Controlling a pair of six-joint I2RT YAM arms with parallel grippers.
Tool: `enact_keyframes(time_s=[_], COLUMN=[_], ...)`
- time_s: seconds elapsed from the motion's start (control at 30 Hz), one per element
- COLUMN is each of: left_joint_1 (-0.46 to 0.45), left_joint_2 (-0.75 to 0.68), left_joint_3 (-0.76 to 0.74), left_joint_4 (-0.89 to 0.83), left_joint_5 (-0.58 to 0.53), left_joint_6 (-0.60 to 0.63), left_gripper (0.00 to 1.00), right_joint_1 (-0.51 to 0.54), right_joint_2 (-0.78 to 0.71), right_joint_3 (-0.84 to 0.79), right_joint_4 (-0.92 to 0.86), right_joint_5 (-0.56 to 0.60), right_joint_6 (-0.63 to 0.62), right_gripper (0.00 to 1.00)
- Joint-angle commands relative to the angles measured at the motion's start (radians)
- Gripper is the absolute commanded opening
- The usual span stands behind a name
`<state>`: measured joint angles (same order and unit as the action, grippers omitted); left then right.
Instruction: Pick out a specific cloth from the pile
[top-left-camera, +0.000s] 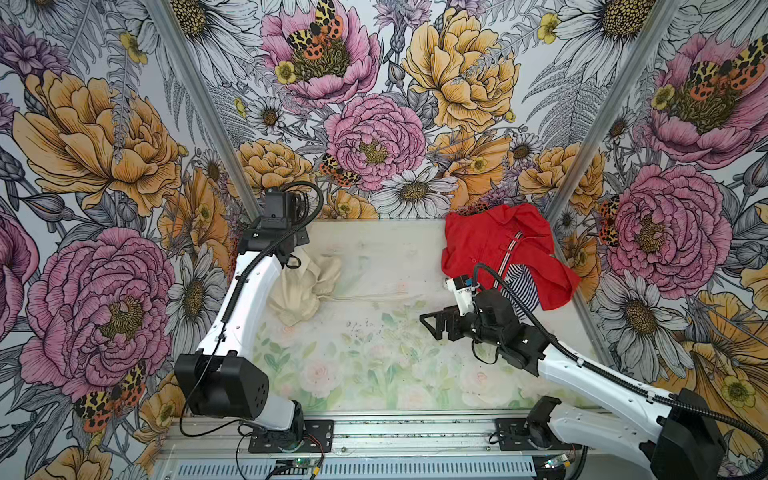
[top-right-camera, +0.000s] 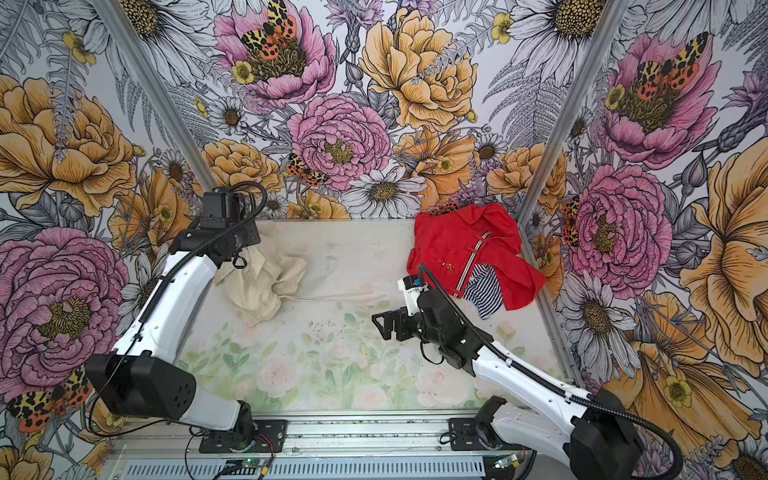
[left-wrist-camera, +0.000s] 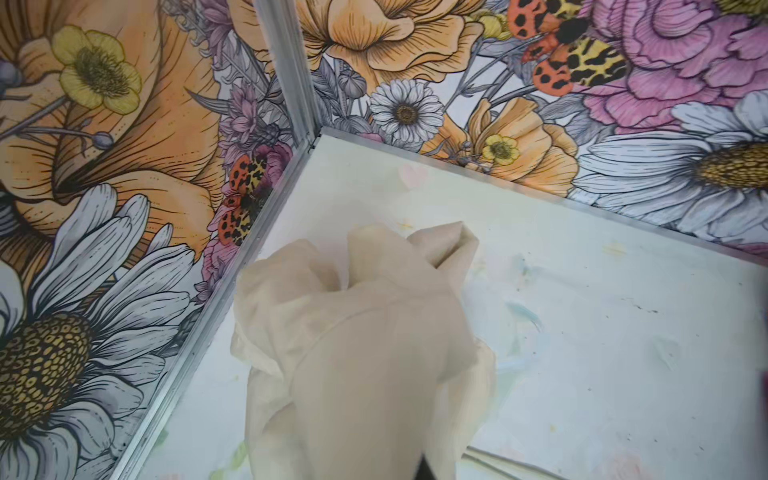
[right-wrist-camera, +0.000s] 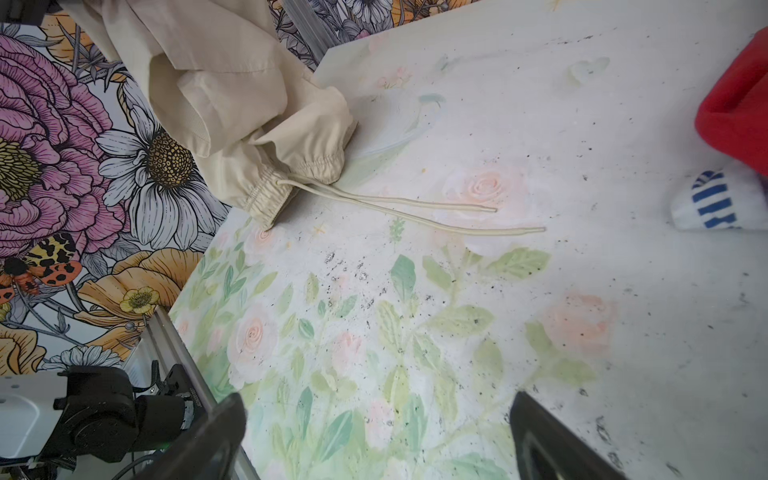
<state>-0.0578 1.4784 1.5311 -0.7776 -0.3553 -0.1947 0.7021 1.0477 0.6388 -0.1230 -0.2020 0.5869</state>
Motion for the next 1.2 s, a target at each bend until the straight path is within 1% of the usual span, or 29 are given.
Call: enact_keyframes(time_s=[0.0, 0.1, 0.17, 0.33, 0.4, 0.53, 0.67, 0.7, 0.83, 0.93, 1.0, 1.07, 1.13, 1.17], left_joint_1=[-0.007, -0.041, -0.101, -0.252, -0.303, -0.38, -0.429, -0.435, -0.436, -0.435, -0.442, -0.448, -0.462, -0.471], left_joint_2=[-0.058, -0.071, -0.079, -0.091, -0.099, -0.099, -0.057, -0.041, 0.034, 0.093, 0.124, 0.138, 0.126, 0.114], left_joint_3=[-0.046, -0.102, -0.114, -0.077, -0.067, -0.055, -0.056, -0.066, -0.165, -0.241, -0.273, -0.297, -0.316, -0.321], left_joint_4=[0.182, 0.242, 0.259, 0.259, 0.26, 0.26, 0.27, 0.285, 0.362, 0.396, 0.388, 0.359, 0.319, 0.301], left_joint_5=[0.022, 0.164, 0.217, 0.266, 0.24, 0.233, 0.3, 0.334, 0.456, 0.57, 0.623, 0.623, 0.538, 0.479], left_joint_6=[0.045, -0.02, -0.029, -0.038, -0.041, -0.054, -0.049, -0.047, -0.102, -0.155, -0.162, -0.157, -0.12, -0.097], left_gripper=[0.0, 0.0, 0.0, 0.0, 0.0, 0.0, 0.0, 0.0, 0.0, 0.0, 0.0, 0.0, 0.02, 0.11], right_joint_1=[0.011, 0.013, 0.015, 0.023, 0.023, 0.024, 0.023, 0.024, 0.024, 0.022, 0.021, 0.02, 0.019, 0.019], right_joint_2=[0.005, 0.026, 0.035, 0.032, 0.032, 0.036, 0.042, 0.041, 0.03, 0.011, -0.001, -0.002, 0.007, 0.013], right_joint_3=[0.029, 0.041, 0.048, 0.041, 0.033, 0.021, 0.012, 0.008, -0.009, -0.021, -0.027, -0.03, -0.026, -0.024], right_joint_4=[0.006, 0.01, 0.01, 0.01, 0.011, 0.011, 0.014, 0.014, 0.014, 0.014, 0.014, 0.014, 0.014, 0.014], right_joint_5=[0.021, 0.027, 0.023, 0.038, 0.042, 0.055, 0.066, 0.074, 0.093, 0.091, 0.096, 0.096, 0.096, 0.094], right_joint_6=[0.016, 0.017, 0.022, 0.021, 0.021, 0.024, 0.023, 0.024, 0.036, 0.037, 0.037, 0.033, 0.032, 0.032], right_gripper=[0.99, 0.99, 0.99, 0.99, 0.99, 0.99, 0.99, 0.99, 0.99, 0.99, 0.99, 0.99, 0.99, 0.99])
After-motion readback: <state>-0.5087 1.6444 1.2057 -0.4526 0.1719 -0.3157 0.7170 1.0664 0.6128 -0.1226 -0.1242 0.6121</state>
